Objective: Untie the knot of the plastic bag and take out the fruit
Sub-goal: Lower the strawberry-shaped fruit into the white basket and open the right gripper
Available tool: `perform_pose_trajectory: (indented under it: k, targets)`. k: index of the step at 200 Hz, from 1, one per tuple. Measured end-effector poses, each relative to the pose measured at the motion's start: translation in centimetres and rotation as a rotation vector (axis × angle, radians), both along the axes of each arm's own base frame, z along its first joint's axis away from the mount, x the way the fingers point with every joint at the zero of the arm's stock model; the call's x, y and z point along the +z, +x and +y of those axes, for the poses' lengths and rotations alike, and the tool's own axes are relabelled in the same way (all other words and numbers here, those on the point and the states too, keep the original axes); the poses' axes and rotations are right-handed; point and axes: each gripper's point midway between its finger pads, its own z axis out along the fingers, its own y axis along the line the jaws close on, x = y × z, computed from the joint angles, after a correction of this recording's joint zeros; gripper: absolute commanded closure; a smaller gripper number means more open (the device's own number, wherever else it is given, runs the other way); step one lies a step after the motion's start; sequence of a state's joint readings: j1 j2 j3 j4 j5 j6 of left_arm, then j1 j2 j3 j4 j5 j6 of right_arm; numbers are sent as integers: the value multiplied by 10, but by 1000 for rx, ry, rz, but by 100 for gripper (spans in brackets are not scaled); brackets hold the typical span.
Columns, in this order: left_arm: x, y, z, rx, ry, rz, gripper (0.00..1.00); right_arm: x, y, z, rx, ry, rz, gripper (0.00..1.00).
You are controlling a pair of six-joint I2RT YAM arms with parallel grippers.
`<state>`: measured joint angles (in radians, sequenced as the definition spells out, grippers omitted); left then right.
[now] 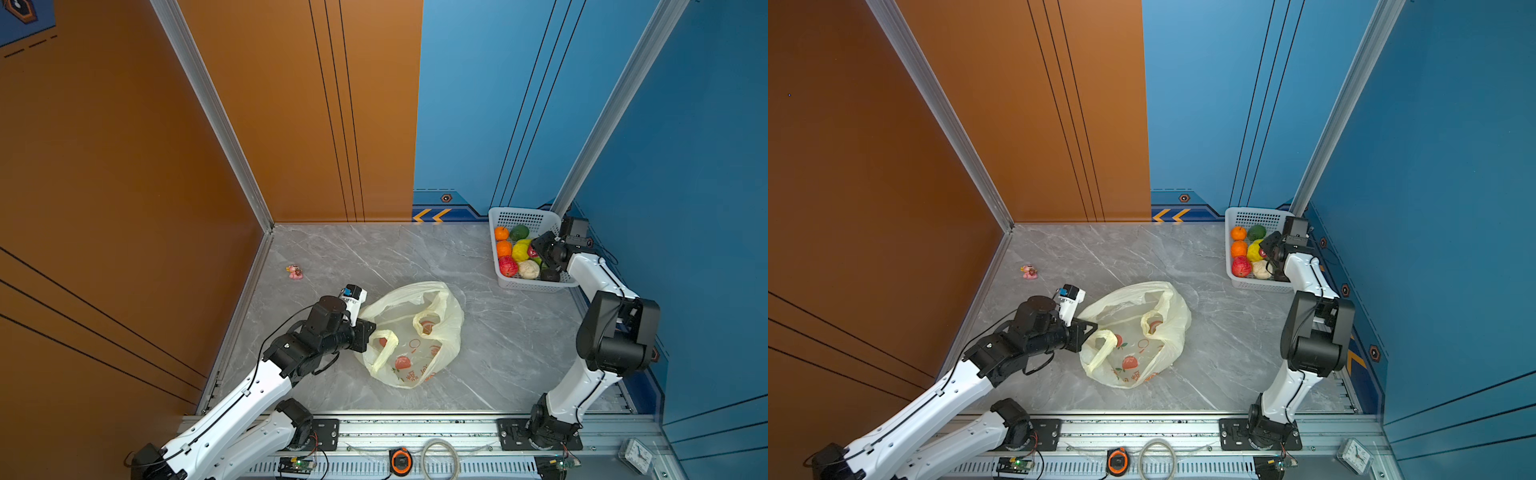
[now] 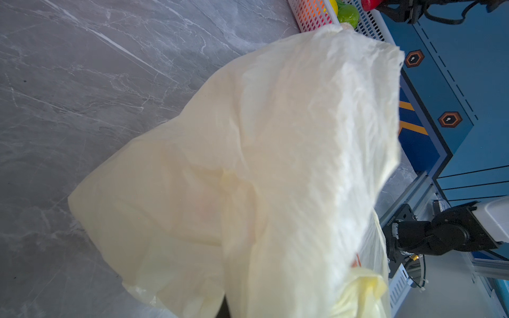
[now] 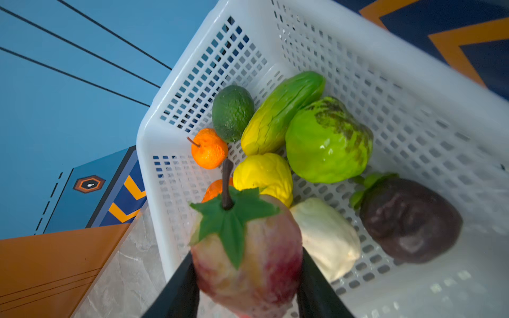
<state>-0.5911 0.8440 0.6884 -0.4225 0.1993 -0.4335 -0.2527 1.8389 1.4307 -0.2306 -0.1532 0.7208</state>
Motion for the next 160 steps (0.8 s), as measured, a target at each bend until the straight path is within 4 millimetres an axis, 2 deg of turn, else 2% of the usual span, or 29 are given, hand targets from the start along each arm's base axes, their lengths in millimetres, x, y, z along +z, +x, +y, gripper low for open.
perform_pose_trajectory:
  k: [45, 57, 76, 104, 144, 160]
  targets:
    - [-3, 1, -2, -4, 5, 8, 100, -13, 50, -23, -17, -34, -22, 55]
    - [-3, 1, -3, -6, 6, 10, 100, -18, 61, -27, -20, -40, -26, 51]
    - [-3, 2, -3, -5, 7, 10, 100, -34, 75, -31, -25, -42, -15, 38]
    - [-2, 2, -3, -5, 5, 9, 100, -50, 80, -36, -37, -51, 11, 25]
    - [-2, 2, -3, -5, 4, 7, 100, -37, 81, -42, -51, -85, -7, 20]
    - [-1, 2, -3, -4, 3, 4, 100, -31, 76, -42, -54, -98, -9, 20]
